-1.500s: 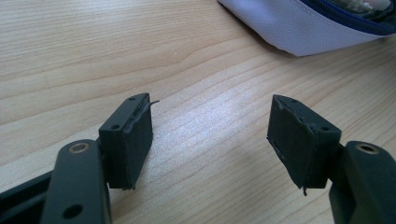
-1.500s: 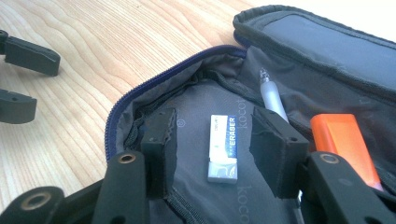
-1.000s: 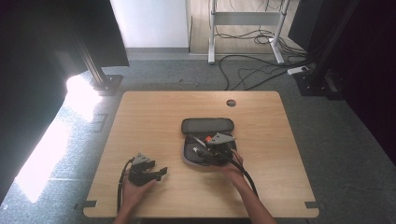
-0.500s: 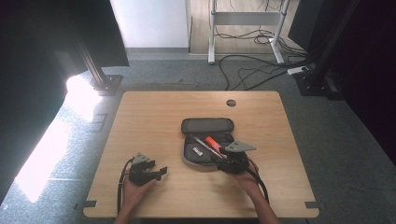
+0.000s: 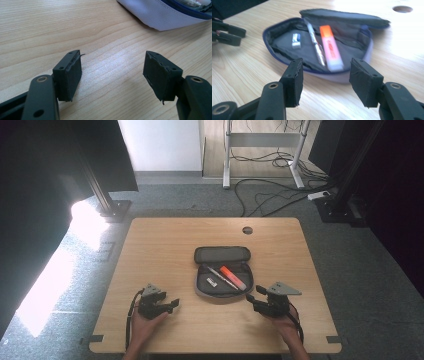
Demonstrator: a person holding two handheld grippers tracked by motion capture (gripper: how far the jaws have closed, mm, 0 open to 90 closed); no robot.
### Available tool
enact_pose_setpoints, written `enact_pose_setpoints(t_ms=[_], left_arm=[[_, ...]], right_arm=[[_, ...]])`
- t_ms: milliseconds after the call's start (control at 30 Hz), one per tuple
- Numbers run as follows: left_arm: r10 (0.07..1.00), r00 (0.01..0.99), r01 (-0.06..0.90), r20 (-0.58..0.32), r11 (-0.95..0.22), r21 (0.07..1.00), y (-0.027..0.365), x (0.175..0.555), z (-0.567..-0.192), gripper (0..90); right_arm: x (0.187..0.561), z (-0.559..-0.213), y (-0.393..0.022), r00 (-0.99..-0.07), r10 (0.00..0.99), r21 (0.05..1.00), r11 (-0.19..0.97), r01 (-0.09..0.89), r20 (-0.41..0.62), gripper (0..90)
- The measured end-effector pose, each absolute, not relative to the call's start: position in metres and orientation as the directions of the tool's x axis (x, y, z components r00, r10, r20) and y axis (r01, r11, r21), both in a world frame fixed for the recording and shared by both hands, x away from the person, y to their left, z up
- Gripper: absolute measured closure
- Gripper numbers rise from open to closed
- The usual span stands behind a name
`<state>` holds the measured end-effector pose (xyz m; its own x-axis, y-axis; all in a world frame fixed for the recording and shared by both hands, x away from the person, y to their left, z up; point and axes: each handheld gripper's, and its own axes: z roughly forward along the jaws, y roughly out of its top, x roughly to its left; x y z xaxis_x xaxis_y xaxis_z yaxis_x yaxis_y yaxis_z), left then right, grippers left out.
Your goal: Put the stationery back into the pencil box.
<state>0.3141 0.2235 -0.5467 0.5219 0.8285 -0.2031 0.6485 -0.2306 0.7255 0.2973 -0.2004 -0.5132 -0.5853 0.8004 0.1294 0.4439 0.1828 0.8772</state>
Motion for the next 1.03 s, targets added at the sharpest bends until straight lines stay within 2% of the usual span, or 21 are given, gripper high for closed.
enact_pose_setpoints(t_ms=[267, 533, 1033], left_arm=[[0.828, 0.522, 0.649, -0.206, -0.229, 0.725, 0.224, 0.314, -0.547, 31.1], [0.829, 0.523, 0.647, -0.198, -0.235, 0.726, 0.223, 0.314, -0.547, 30.9], [0.827, 0.523, 0.648, -0.205, -0.231, 0.726, 0.223, 0.315, -0.547, 30.9]], right_arm=[[0.285, -0.530, -0.232, -0.523, 0.835, 0.871, 0.121, 0.476, 0.170, 43.6], [0.284, -0.544, -0.245, -0.474, 0.862, 0.841, 0.114, 0.529, 0.182, 43.2], [0.286, -0.552, -0.244, -0.477, 0.859, 0.818, 0.132, 0.560, 0.188, 42.0]])
